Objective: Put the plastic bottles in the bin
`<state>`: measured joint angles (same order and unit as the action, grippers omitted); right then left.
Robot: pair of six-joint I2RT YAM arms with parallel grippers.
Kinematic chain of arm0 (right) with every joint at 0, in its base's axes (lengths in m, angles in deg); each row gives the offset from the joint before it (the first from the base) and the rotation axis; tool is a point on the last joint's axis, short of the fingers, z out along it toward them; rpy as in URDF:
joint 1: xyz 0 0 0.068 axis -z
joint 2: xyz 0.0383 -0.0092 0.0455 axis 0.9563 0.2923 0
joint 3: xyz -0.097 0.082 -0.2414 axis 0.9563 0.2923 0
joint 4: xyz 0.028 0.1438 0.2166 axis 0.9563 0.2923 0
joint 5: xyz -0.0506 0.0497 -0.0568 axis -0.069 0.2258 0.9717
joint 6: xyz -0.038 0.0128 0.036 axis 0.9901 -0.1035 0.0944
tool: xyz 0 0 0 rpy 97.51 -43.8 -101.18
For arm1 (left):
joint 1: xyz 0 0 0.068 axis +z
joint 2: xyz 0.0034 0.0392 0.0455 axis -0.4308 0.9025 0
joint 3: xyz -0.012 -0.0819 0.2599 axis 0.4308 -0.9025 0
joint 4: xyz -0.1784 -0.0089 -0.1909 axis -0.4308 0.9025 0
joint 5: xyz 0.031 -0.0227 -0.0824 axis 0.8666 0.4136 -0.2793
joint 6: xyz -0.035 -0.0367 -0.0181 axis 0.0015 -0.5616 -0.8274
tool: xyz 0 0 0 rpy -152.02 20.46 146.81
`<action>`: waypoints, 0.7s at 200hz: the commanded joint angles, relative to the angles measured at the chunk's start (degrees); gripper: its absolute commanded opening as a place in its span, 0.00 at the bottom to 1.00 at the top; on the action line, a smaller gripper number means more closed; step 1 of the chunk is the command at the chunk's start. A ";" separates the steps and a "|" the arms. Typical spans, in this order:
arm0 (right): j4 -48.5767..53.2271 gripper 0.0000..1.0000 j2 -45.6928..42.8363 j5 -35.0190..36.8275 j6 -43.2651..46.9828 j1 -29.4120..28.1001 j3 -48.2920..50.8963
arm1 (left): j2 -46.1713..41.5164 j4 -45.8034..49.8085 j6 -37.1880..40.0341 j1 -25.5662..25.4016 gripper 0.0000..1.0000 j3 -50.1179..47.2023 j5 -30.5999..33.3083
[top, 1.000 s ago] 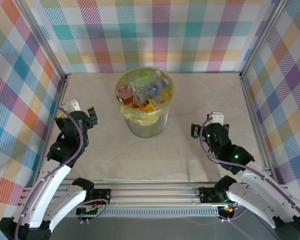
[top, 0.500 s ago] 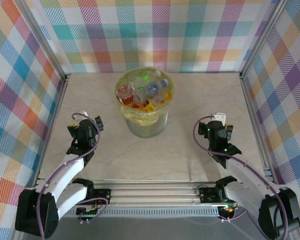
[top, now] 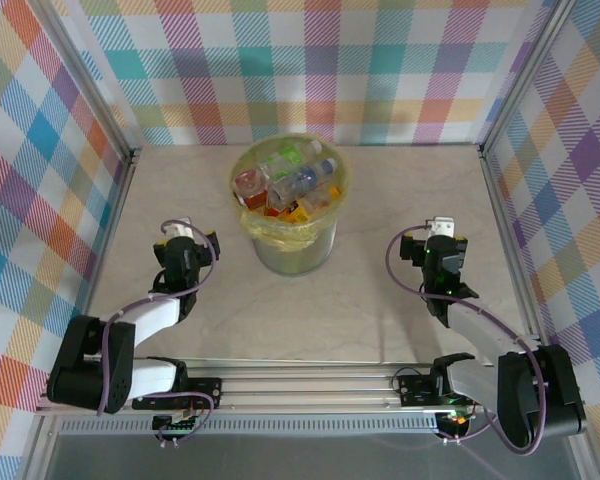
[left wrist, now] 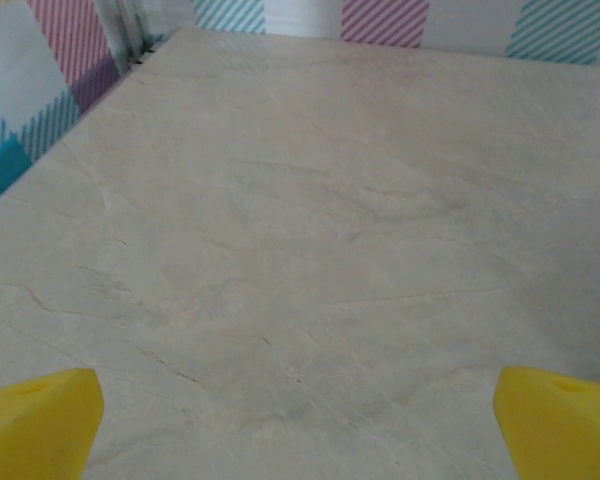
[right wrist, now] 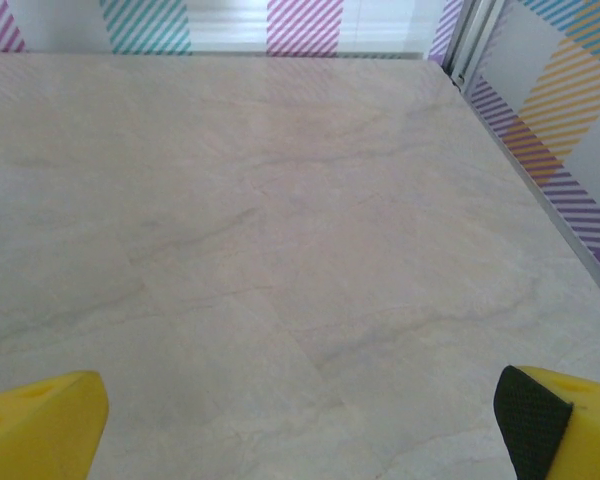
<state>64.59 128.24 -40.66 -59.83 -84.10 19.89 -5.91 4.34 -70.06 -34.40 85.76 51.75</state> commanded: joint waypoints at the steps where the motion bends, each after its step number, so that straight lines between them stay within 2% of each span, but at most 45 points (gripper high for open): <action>1: -6.62 1.00 0.69 -3.85 1.30 1.48 1.60 | 3.57 -8.35 1.26 1.30 1.00 -0.66 -1.62; 34: -11.32 1.00 1.61 -7.20 2.02 2.88 3.63 | 10.86 -14.34 1.82 1.44 1.00 -0.25 -2.10; 57: -13.13 1.00 1.70 -10.46 3.04 3.33 4.31 | 16.29 -15.93 3.15 2.08 1.00 1.74 -6.55; 79: -16.83 1.00 2.50 -12.95 4.01 3.56 5.23 | 15.41 -13.99 1.58 5.58 1.00 1.89 -14.57; 91: -18.38 1.00 3.54 -14.26 4.38 3.68 5.57 | 15.71 -13.41 2.09 5.98 1.00 2.39 -16.79; 140: -28.36 1.00 12.26 -18.05 6.20 4.76 5.99 | 15.72 -12.70 2.48 5.98 1.00 2.78 -16.91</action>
<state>44.96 137.05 -55.09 -55.37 -80.21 25.27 9.68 -7.04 -68.44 -28.78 87.40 37.06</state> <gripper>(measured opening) 0.996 0.997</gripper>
